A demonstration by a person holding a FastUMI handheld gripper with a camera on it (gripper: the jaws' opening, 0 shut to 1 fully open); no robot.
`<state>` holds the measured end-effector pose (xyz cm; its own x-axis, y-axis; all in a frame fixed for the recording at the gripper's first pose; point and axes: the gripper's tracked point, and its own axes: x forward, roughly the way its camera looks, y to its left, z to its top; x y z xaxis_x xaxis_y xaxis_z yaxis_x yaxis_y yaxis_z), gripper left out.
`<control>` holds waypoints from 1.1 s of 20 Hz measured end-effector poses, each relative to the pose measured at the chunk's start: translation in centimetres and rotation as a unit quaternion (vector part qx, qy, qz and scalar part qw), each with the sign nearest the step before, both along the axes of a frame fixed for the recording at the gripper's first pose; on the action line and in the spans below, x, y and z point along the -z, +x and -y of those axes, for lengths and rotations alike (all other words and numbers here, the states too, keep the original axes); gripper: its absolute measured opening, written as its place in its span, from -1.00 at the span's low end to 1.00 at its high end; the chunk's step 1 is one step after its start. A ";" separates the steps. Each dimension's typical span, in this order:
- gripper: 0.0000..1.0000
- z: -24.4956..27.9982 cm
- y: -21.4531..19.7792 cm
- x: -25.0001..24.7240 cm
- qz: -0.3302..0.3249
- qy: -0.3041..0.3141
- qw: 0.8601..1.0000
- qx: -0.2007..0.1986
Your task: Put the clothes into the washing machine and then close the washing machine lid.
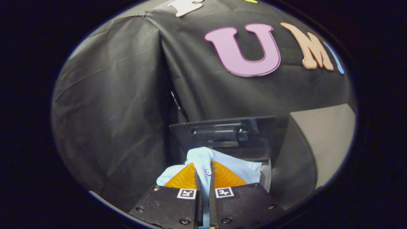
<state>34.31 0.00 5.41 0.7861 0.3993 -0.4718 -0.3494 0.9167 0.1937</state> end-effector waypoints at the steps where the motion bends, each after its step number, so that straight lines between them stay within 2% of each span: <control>1: -0.84 -0.1 0.3 0.0 -0.004 -0.009 1.000 -0.001; 11: -0.84 -2.7 -0.6 4.9 -0.067 -0.094 0.993 -0.008; 16: -0.84 -3.0 -2.0 8.6 -0.114 -0.143 0.983 -0.009; 18: -0.83 -2.7 -1.8 9.7 -0.122 -0.145 0.982 0.001; 21: -0.82 -1.8 -1.3 9.7 -0.137 -0.138 0.980 0.037; 22: -0.76 -1.4 -1.3 10.0 -0.150 -0.134 0.978 0.055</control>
<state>33.05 1.38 -4.58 0.6271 0.1500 -0.7643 -0.2096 0.9776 0.0198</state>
